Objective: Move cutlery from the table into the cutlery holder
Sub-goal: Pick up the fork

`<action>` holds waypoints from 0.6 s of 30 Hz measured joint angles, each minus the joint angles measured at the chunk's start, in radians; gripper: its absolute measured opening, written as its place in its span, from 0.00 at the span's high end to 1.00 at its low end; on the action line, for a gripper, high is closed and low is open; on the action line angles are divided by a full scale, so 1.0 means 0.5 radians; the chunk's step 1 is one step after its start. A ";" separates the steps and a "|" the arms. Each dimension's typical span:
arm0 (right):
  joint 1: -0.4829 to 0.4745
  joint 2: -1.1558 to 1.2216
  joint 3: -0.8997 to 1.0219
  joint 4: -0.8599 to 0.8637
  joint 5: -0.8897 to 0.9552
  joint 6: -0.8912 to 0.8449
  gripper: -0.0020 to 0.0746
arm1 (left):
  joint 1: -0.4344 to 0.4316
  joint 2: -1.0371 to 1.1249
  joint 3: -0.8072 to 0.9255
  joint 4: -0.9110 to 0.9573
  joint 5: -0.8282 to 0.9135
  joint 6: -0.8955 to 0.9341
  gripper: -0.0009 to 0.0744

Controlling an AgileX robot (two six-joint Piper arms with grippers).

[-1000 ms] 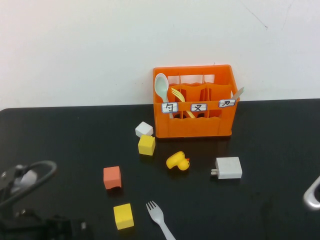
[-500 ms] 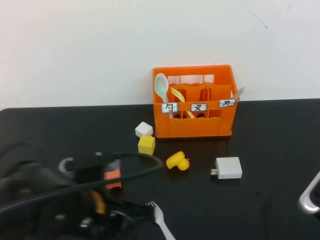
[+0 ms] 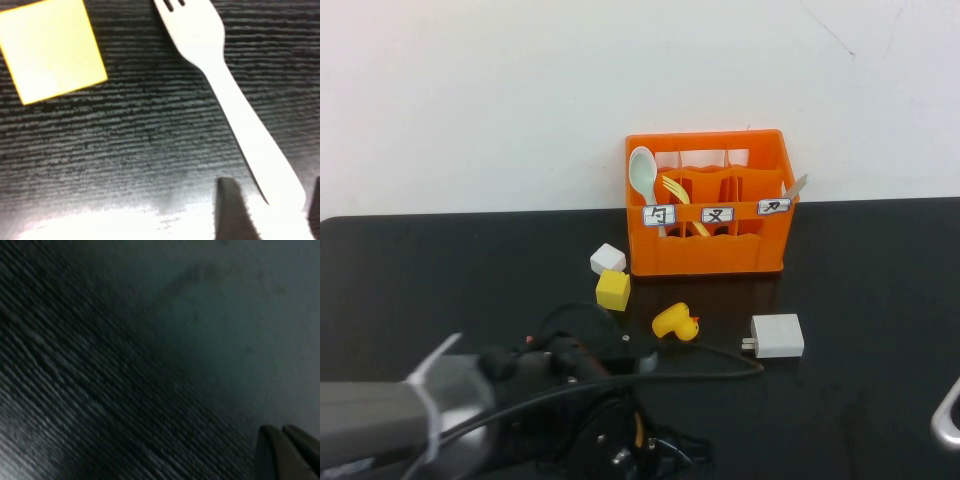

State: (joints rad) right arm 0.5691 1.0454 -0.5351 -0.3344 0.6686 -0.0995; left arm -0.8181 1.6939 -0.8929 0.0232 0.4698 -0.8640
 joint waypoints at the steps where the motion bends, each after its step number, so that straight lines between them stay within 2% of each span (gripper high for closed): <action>1: 0.000 0.000 0.000 0.000 0.012 -0.001 0.98 | 0.000 0.027 -0.009 0.005 0.001 0.000 0.55; 3: 0.000 0.000 0.000 0.000 0.029 -0.001 0.98 | 0.000 0.099 -0.043 0.008 -0.009 -0.003 0.49; 6: 0.000 0.000 0.000 0.000 0.053 -0.001 0.98 | 0.000 0.222 -0.113 0.008 -0.005 -0.008 0.45; 18: 0.000 0.000 0.000 0.000 0.077 -0.001 0.98 | 0.000 0.663 -0.569 0.070 0.306 -0.012 0.44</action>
State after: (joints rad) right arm 0.5691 1.0454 -0.5351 -0.3344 0.7069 -0.1002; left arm -0.8181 2.0253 -1.1775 0.0583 0.6227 -0.8698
